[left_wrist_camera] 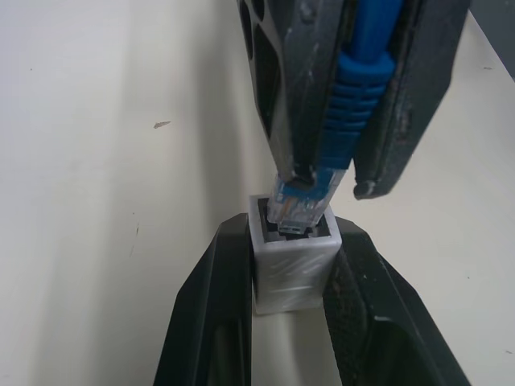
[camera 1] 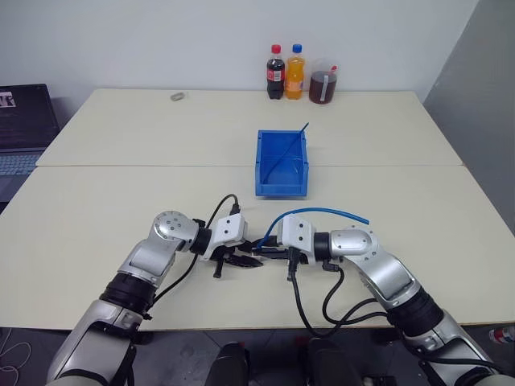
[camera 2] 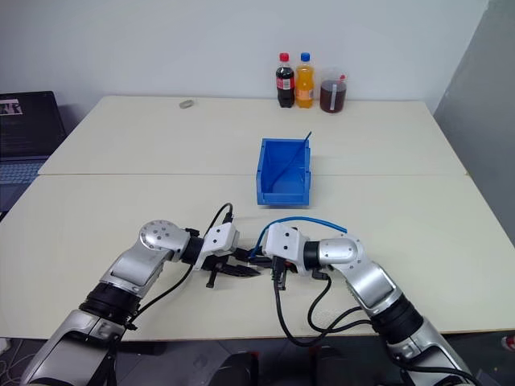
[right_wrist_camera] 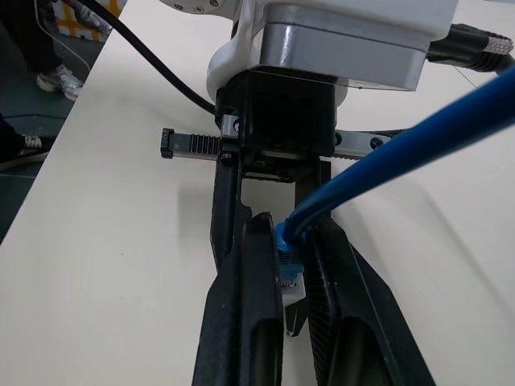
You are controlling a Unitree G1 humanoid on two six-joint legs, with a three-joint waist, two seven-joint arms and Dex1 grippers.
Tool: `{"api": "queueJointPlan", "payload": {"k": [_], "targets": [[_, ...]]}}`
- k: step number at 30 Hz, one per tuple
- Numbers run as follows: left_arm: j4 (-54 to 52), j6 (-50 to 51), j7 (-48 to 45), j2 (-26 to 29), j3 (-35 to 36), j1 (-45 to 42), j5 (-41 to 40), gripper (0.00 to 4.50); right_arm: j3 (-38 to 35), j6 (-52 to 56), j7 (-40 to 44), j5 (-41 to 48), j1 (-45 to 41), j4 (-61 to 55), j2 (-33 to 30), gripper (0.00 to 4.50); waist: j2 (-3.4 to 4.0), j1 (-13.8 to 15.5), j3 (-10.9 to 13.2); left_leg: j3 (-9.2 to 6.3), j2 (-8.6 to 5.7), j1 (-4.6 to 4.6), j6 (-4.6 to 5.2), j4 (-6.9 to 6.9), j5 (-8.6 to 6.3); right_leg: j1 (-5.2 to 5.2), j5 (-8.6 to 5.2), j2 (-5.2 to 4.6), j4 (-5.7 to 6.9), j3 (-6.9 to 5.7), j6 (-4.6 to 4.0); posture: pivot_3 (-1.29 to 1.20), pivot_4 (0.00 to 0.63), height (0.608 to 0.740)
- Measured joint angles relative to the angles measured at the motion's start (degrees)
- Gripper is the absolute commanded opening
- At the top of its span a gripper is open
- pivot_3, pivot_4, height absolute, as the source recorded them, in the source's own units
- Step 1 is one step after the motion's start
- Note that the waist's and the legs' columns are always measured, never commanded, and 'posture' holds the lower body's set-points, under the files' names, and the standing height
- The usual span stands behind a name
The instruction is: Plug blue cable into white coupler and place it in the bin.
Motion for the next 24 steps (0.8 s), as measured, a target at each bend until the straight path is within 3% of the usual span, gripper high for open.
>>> {"api": "queueJointPlan", "payload": {"k": [7, 20, 24], "targets": [[0.0, -0.2, 0.1, -0.1, 0.1, 0.2, 0.5, 0.85, -0.8, 4.3, 1.7, 2.0, -1.8, 2.0, 1.8, 0.10, 0.05, -0.1, -0.1, 0.01, 0.00, 0.16, 0.00, -0.02, 0.00, 0.15, 0.00, 0.00, 0.00, 0.01, 0.00, 0.00, 0.150, 0.740], [-1.7, 0.2, 0.9, -0.1, 1.1, 1.9, 1.1, 0.83, 0.4, 0.9, 3.5, -0.4, -2.8, 5.6, 2.2, 0.10, 0.12, -0.3, -0.3, 0.01, 0.00, 0.42, 0.06, -0.05, -0.04, 0.38, -0.06, 0.00, -0.03, 0.01, 0.05, 0.00, 0.150, 0.740], [-2.0, 0.7, 1.0, 0.0, 1.2, 2.4, 1.2, 0.83, 0.5, 0.6, 4.1, -0.4, -2.8, 6.7, 2.6, 0.10, 0.14, -0.5, -0.4, 0.05, 0.01, 0.87, 0.18, -0.14, -0.12, 0.75, -0.17, 0.00, -0.07, 0.04, 0.06, 0.00, 0.150, 0.740]]}}
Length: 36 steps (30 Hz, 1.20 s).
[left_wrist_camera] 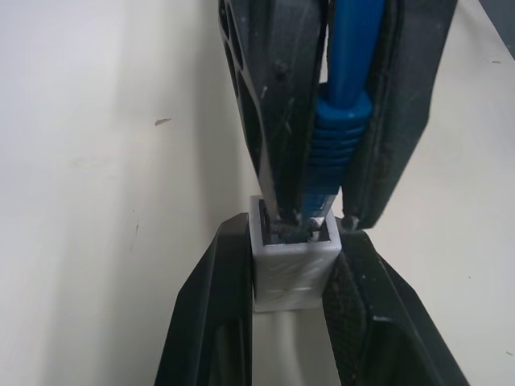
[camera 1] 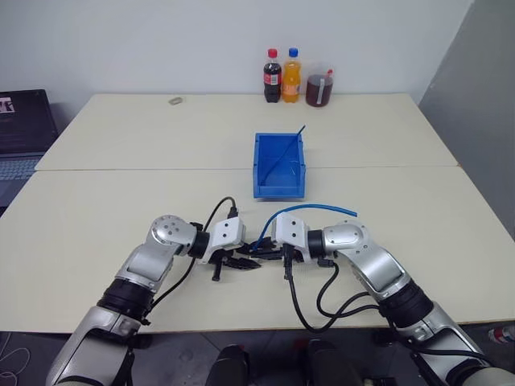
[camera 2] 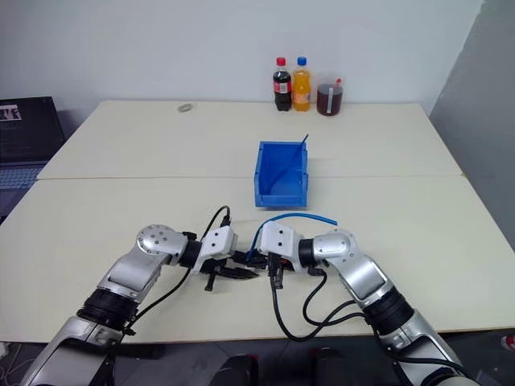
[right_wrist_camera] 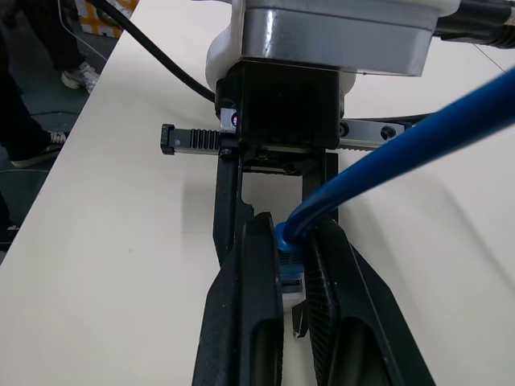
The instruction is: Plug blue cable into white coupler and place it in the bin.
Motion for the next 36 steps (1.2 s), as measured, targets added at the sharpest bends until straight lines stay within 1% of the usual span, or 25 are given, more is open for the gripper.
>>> {"api": "queueJointPlan", "payload": {"k": [8, 16, 23, 25, 28, 33, 36], "targets": [[0.1, 0.5, 0.1, 0.0, 0.0, 0.4, 1.1, 0.83, 2.2, 0.2, 2.4, -1.4, -3.5, 3.3, 0.5, 0.10, 0.30, -0.7, -0.9, 0.01, 0.00, 0.08, 0.06, -0.03, -0.03, 0.03, -0.06, 0.01, 0.01, 0.01, 0.07, 0.00, 0.150, 0.740], [0.3, 0.5, 0.5, -0.4, 0.4, 1.1, 1.3, 0.82, 3.6, 1.2, 3.8, -4.0, -5.9, 4.5, 1.6, 0.10, 0.33, -0.8, -1.3, -0.01, 0.01, 0.16, 0.06, -0.08, -0.03, 0.09, -0.08, 0.02, 0.01, 0.02, 0.07, 0.00, 0.150, 0.740], [0.3, 0.6, 1.5, -0.5, 0.4, 1.9, 2.0, 0.82, 3.8, 1.9, 3.6, -4.5, -5.0, 4.5, 1.6, 0.10, 0.60, -0.8, -2.0, 0.04, -0.01, 0.34, 0.06, -0.21, -0.04, 0.24, -0.12, 0.00, -0.07, 0.05, 0.07, 0.00, 0.150, 0.740], [0.2, 0.5, 1.6, -0.5, 0.5, 2.2, 2.0, 0.81, 3.7, 2.2, 3.6, -4.6, -4.4, 4.4, 1.1, 0.09, 0.65, -0.8, -2.2, 0.09, -0.02, 0.51, 0.06, -0.39, -0.04, 0.34, -0.20, -0.01, -0.09, 0.10, 0.02, 0.00, 0.150, 0.740], [0.1, 0.5, 1.7, -0.5, 0.3, 2.4, 2.0, 0.81, 3.7, 2.3, 3.7, -4.5, -3.9, 4.1, 0.8, 0.09, 0.63, -0.7, -2.2, 0.09, -0.05, 1.11, 0.06, -0.75, -0.07, 0.87, -0.62, -0.08, -0.16, 0.07, 0.02, 0.00, 0.150, 0.740], [-0.2, 0.5, 1.6, -0.6, 0.3, 2.5, 2.0, 0.81, 3.3, 3.5, 3.9, -3.9, -3.7, 3.7, 0.8, 0.09, 0.67, -0.7, -2.2, 0.00, -0.04, 1.12, 0.09, -0.84, -0.11, 0.87, -0.74, -0.08, -0.14, -0.02, -0.05, 0.00, 0.150, 0.740], [-0.7, 0.5, 2.0, -0.6, 0.5, 2.9, 2.0, 0.81, 2.0, 4.6, 3.0, -3.5, -2.1, 2.8, 1.5, 0.09, 0.66, -0.7, -2.2, 0.01, -0.05, 1.10, 0.08, -0.84, -0.12, 0.87, -0.75, -0.09, -0.15, -0.01, -0.05, 0.00, 0.150, 0.740]]}}
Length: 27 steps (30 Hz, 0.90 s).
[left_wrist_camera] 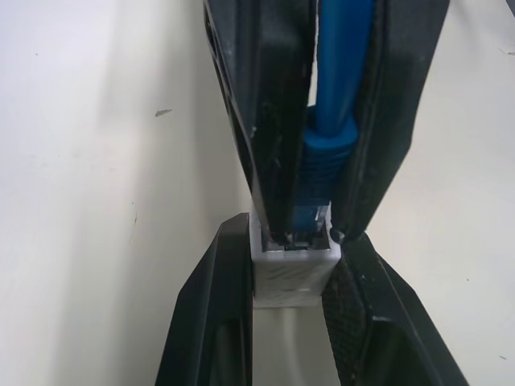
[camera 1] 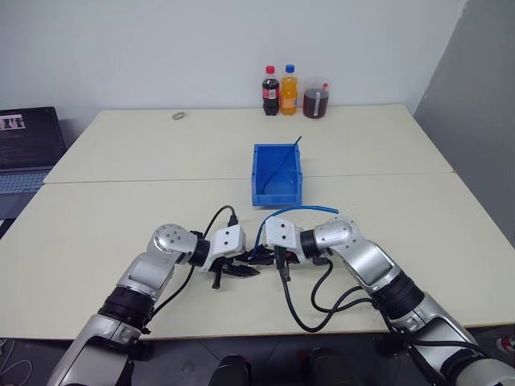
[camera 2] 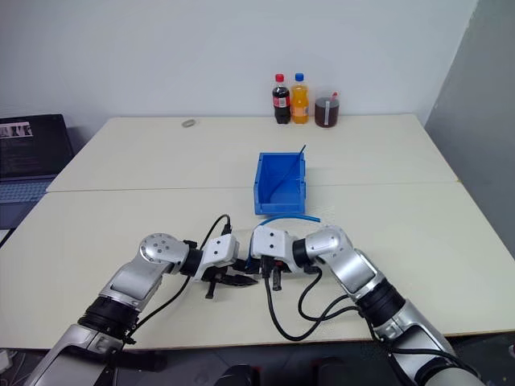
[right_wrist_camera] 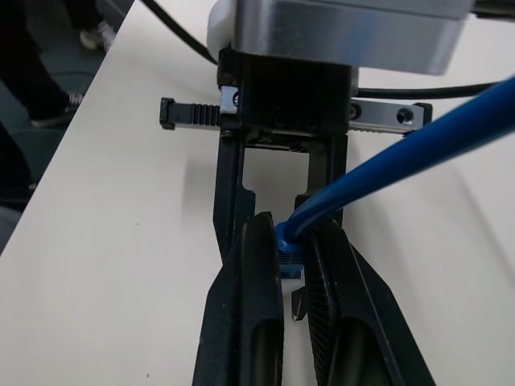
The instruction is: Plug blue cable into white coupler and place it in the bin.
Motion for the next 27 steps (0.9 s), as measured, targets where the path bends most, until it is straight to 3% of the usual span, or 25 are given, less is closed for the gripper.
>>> {"api": "queueJointPlan", "payload": {"k": [4, 5, 9, 13, 19, 27], "targets": [[-1.0, 0.2, 1.7, -0.7, 1.4, 1.6, -0.6, 0.81, -2.0, 1.4, -2.1, 1.1, 1.8, -1.4, 1.0, 0.09, -0.03, 0.1, 0.2, -0.04, 0.01, -0.03, 0.00, 0.00, 0.00, -0.03, 0.00, 0.00, 0.01, -0.04, 0.01, 0.00, 0.150, 0.740], [-1.1, 0.3, 2.1, -0.8, 1.7, 2.1, -1.0, 1.51, -2.6, 2.1, -2.8, 1.6, 2.1, -2.4, 1.1, 0.09, -0.04, 0.2, 0.2, -0.05, 0.01, -0.04, 0.00, 0.00, 0.00, -0.03, 0.00, 0.00, 0.01, -0.04, 0.01, 0.00, 0.150, 0.740], [-2.2, 0.4, 2.8, -0.6, 2.4, 4.0, -2.7, 2.34, -5.2, 6.2, -4.9, 3.9, 4.9, -6.7, 1.0, 0.09, -0.27, 0.3, 0.9, -0.06, 0.02, -0.19, -0.01, 0.00, 0.00, -0.20, 0.00, 0.00, 0.04, -0.03, 0.00, 0.00, 0.150, 0.740], [-4.4, 2.8, 3.2, 0.5, 4.2, 5.0, -4.9, 3.21, -8.3, 10.2, -6.5, 6.2, 5.4, -11.1, 0.1, 0.09, -0.53, 0.3, 1.2, -0.12, 0.05, -1.12, -0.02, 0.11, 0.02, -1.16, 0.04, 0.03, 0.19, -0.09, -0.02, 0.00, 0.150, 0.740], [-8.7, 10.9, 8.2, 1.1, 11.9, 5.3, -11.2, 4.49, -15.5, 14.4, -9.1, 10.8, 3.9, -17.5, -1.1, 0.09, -0.65, 0.3, 1.4, -0.12, 0.04, -1.31, -0.01, 0.07, 0.01, -1.30, 0.17, 0.00, 0.13, -0.11, -0.25, 0.00, 0.150, 0.740], [-14.1, 20.1, 20.1, -2.4, 19.9, -1.9, -17.5, 4.50, -26.1, 20.6, -14.2, 18.7, -4.3, -17.4, -0.2, 0.09, -0.89, 0.4, 1.9, -0.12, 0.03, -1.32, -0.02, 0.08, 0.02, -1.30, 0.20, -0.01, 0.16, -0.13, -0.27, 0.00, 0.150, 0.740]]}}
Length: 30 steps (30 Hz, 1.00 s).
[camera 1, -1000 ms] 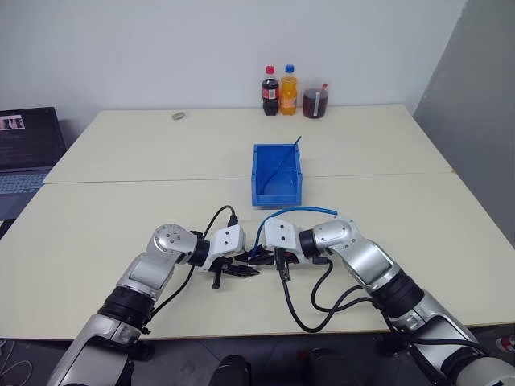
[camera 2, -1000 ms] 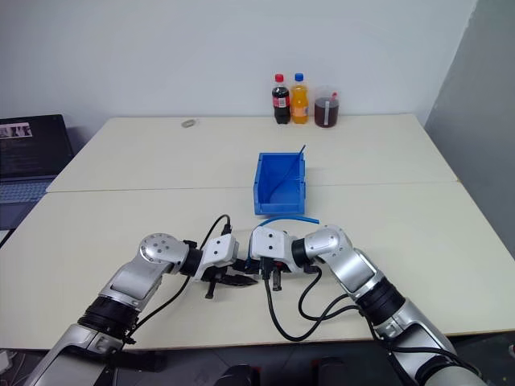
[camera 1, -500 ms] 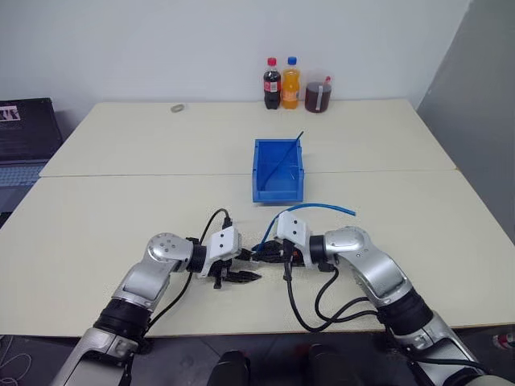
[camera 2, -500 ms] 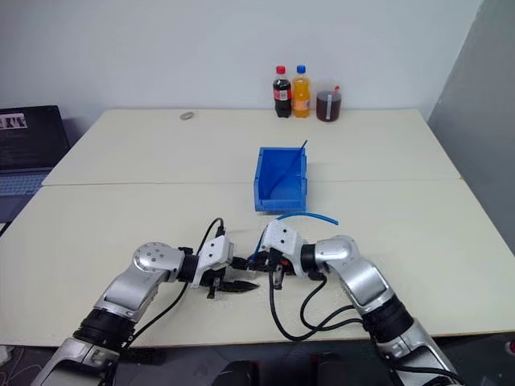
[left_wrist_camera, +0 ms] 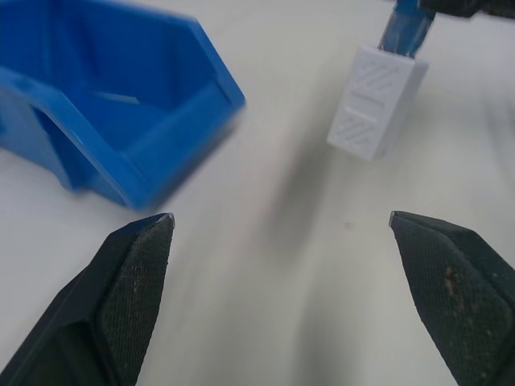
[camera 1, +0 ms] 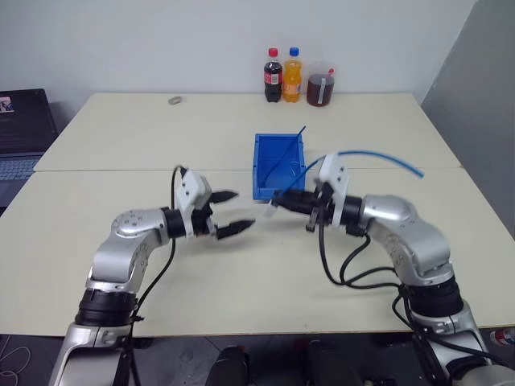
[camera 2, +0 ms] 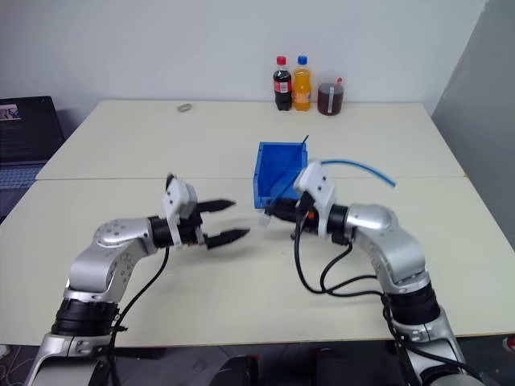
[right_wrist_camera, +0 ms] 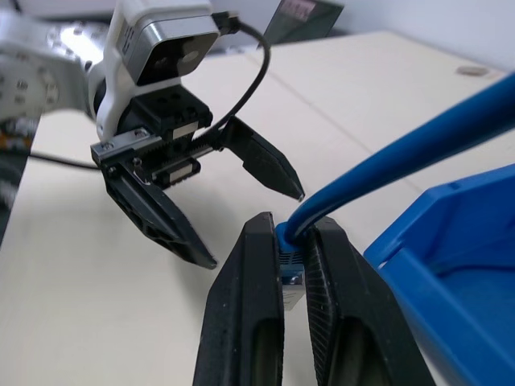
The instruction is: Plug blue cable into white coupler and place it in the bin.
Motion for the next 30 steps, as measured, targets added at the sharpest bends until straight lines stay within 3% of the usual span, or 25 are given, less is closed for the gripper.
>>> {"api": "queueJointPlan", "payload": {"k": [5, 8, 10, 12, 16, 26, 30], "targets": [[-0.3, 1.9, 3.8, -0.2, 0.5, -3.2, -0.6, 4.50, -2.9, -0.9, -3.4, 1.0, -8.9, 11.1, 2.2, 0.09, 0.01, -0.5, 0.0, 0.08, 0.00, 0.04, 0.00, -0.06, 0.00, -0.02, 0.02, 0.00, 0.00, 0.05, -0.05, 0.00, 0.150, 0.740], [2.4, 1.1, 5.4, -0.1, 0.4, -4.3, 0.6, 4.50, -1.6, -5.4, -3.7, -1.9, -15.1, 25.0, 2.9, 0.09, 0.01, -0.6, 0.1, 0.17, -0.01, 0.01, 0.00, -0.05, 0.00, -0.10, 0.06, -0.01, 0.02, 0.10, -0.10, 0.00, 0.150, 0.740], [4.1, 0.0, 5.6, 0.0, -0.3, -5.6, 1.8, 4.50, -0.4, -9.2, -4.9, -5.4, -23.0, 39.5, 4.5, 0.80, 0.01, -0.8, 0.4, 0.19, 0.00, -0.05, 0.00, -0.06, 0.01, -0.22, 0.16, 0.01, 0.05, 0.10, -0.22, 0.00, 0.150, 0.740], [4.5, -0.5, 5.6, -0.1, -0.8, -6.1, 2.2, 4.50, 0.9, -12.2, -5.0, -8.0, -28.7, 50.3, 5.4, 1.23, 0.01, -0.7, 0.4, 0.18, 0.02, -0.21, 0.00, -0.06, 0.01, -0.34, 0.17, 0.02, 0.06, 0.08, -0.24, 0.00, 0.150, 0.740], [5.8, -1.3, 6.6, -0.6, -1.3, -6.9, 3.2, 4.50, 4.1, -17.4, -1.8, -13.0, -34.5, 66.0, 4.8, 2.12, 0.01, -0.4, 0.4, 0.25, 0.01, -0.82, -0.06, 0.07, 0.04, -0.65, 0.18, -0.07, -0.01, -0.01, -0.27, 0.00, 0.150, 0.740], [6.8, -1.5, 6.5, 2.1, -1.2, -7.0, 4.4, 4.50, 10.4, -23.3, 17.6, -21.0, -35.9, 69.1, -8.4, 4.47, 0.03, -0.2, 0.5, 0.53, -0.02, -0.89, -0.02, 0.06, 0.02, -0.66, 0.17, -0.19, -0.05, -0.01, -0.26, 0.00, 0.150, 0.740], [9.2, -1.7, 6.8, 3.9, -0.9, -6.9, 5.3, 4.50, 10.5, -22.2, 25.2, -21.1, -30.4, 59.9, -15.4, 4.47, 0.03, -0.2, 0.5, 0.51, 0.00, -0.87, -0.01, 0.13, 0.01, -0.63, 0.17, -0.18, 0.00, -0.02, -0.26, 0.00, 0.150, 0.740]]}}
